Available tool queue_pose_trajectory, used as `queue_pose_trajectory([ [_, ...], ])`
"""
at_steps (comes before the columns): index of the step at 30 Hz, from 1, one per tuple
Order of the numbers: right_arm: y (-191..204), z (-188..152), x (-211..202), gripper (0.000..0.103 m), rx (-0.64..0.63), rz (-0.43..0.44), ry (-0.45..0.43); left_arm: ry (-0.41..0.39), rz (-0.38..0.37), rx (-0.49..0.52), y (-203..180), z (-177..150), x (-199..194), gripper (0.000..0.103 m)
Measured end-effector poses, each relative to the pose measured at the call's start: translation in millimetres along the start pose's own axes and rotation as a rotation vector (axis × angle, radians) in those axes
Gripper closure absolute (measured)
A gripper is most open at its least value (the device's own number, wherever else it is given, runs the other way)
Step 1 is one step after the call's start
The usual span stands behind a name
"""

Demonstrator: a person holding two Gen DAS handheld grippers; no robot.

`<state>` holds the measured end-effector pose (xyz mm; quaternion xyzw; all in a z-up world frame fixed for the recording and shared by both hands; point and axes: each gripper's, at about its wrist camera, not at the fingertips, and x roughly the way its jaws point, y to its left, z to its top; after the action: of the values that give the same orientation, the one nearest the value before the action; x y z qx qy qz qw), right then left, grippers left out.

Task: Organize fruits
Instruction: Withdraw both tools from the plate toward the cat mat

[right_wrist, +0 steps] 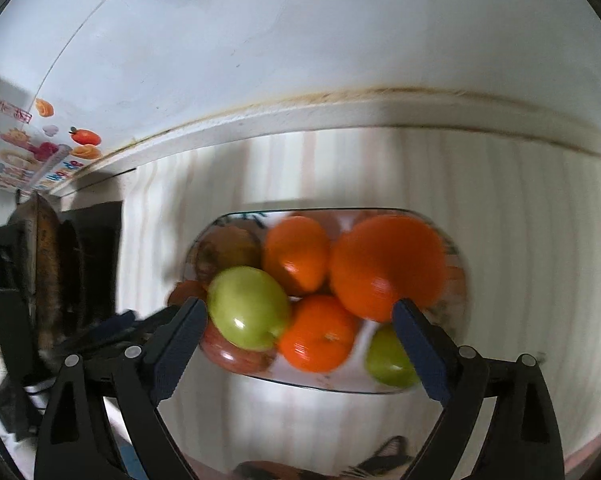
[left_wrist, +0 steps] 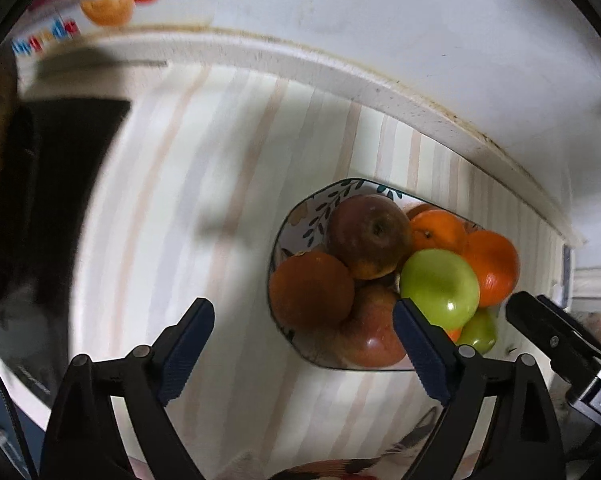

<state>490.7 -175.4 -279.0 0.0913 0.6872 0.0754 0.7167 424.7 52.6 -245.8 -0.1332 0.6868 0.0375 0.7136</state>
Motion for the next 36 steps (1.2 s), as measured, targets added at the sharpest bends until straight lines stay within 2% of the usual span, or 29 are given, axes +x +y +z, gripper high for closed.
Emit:
queue_pose_trajectory([
  [6, -13, -36, -25, 0.005, -0.008, -0.080, -0.058, -0.090, 0.070, 0.064, -13, -29, -33, 0.012],
  [13, -17, -79, -57, 0.005, -0.029, -0.129, -0.118, -0.172, 0.084, 0.102, -26, -66, -66, 0.012],
  [23, -14, -140, -136, 0.005, -0.055, -0.137, -0.270, -0.326, 0.088, 0.175, -49, -125, -133, 0.012],
  [36, -3, -201, -221, 0.005, -0.068, -0.122, -0.409, -0.430, 0.065, 0.238, -56, -185, -192, 0.012],
])
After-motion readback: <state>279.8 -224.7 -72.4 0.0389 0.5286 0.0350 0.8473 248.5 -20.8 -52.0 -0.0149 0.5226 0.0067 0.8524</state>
